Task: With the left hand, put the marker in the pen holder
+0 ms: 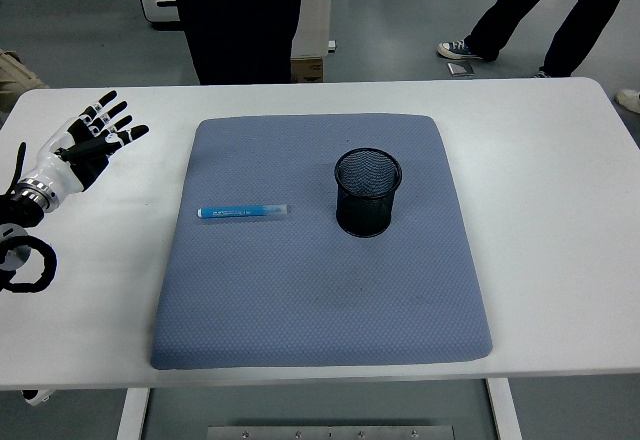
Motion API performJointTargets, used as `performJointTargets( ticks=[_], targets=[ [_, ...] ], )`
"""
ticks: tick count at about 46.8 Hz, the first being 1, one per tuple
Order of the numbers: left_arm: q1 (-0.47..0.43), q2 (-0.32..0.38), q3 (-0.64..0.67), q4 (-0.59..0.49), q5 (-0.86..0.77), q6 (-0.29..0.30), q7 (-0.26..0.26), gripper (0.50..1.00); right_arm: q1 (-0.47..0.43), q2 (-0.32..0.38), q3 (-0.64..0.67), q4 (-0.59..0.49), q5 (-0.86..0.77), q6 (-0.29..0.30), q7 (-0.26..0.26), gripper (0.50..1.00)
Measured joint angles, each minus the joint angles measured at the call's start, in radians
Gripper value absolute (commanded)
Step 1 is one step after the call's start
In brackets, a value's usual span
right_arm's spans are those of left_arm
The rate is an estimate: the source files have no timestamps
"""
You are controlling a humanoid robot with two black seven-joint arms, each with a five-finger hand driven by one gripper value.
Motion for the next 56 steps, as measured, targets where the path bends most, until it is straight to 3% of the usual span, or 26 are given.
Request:
performJointTargets(
  ticks=[56],
  targets=[
    [0.008,-0.006,-0.026,-0.008,-0.011,0.0,0.0,1.0,0.0,0.0,0.0,0.0,0.0,0.0,0.0,1.0]
  ],
)
